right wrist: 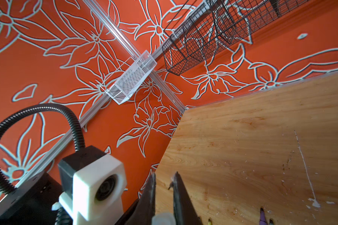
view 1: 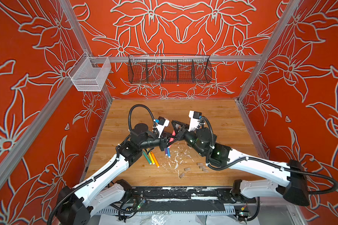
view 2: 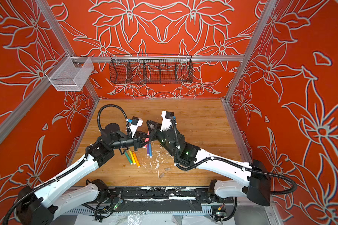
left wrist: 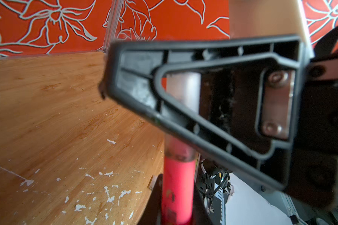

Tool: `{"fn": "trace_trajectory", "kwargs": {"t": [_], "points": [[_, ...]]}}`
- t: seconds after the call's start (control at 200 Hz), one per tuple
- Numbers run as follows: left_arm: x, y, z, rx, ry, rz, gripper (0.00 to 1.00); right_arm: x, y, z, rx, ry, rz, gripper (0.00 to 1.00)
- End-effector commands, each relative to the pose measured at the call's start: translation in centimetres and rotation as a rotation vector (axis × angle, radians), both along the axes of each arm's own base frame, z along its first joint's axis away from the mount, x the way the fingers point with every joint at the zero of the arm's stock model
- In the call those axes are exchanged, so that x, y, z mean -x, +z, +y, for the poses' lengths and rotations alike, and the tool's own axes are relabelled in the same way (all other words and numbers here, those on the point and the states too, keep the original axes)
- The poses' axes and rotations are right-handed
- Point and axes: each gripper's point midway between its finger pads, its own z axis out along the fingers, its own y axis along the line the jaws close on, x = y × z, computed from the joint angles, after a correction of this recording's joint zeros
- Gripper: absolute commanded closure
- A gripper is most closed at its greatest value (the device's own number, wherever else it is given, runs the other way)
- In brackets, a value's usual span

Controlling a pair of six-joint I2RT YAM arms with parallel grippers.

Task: Insert the pens into the pen caps
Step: 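Push the cap down over the marker tip with the right gripper, then open both grippers and set the capped pink marker on the table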

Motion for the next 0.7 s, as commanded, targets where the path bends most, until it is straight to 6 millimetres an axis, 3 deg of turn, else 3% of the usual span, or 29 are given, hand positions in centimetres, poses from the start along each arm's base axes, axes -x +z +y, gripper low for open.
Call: {"fn": "trace_trajectory", "kwargs": {"t": [0.0, 0.125, 0.25, 0.33, 0.43, 0.445, 0.505, 0.551, 0.671, 0.696], "points": [[-4.8, 7.8, 4.2, 0.114, 0.399, -0.290, 1.00, 9.8, -7.8, 4.4, 0.294, 0.423, 0.168, 0.79], [-1.4, 5.6, 1.8, 0.072, 0.331, -0.319, 1.00, 8.8, -6.3, 4.2, 0.279, 0.405, 0.157, 0.77], [1.0, 4.2, 0.8, 0.089, 0.277, -0.318, 1.00, 8.3, -5.5, 4.2, 0.269, 0.396, 0.143, 0.73], [1.5, 3.7, 1.0, 0.100, 0.282, -0.306, 1.00, 8.1, -5.4, 4.2, 0.276, 0.397, 0.146, 0.59], [1.4, 3.7, 1.5, 0.103, 0.306, -0.292, 1.00, 8.2, -5.9, 4.2, 0.277, 0.398, 0.159, 0.56], [1.4, 3.6, 1.5, 0.099, 0.307, -0.288, 1.00, 8.1, -6.0, 4.1, 0.277, 0.396, 0.161, 0.57], [1.4, 3.9, 1.6, 0.104, 0.309, -0.286, 1.00, 8.1, -6.1, 4.0, 0.278, 0.387, 0.160, 0.80], [1.3, 4.0, 1.7, 0.107, 0.317, -0.281, 1.00, 8.0, -6.1, 3.8, 0.283, 0.377, 0.160, 0.89], [0.1, 3.3, 2.5, 0.085, 0.402, -0.203, 1.00, 7.3, -6.1, 2.8, 0.306, 0.330, 0.158, 1.00], [-0.2, 2.9, 2.7, 0.068, 0.419, -0.174, 0.91, 6.9, -6.2, 2.3, 0.324, 0.306, 0.159, 1.00]]}}
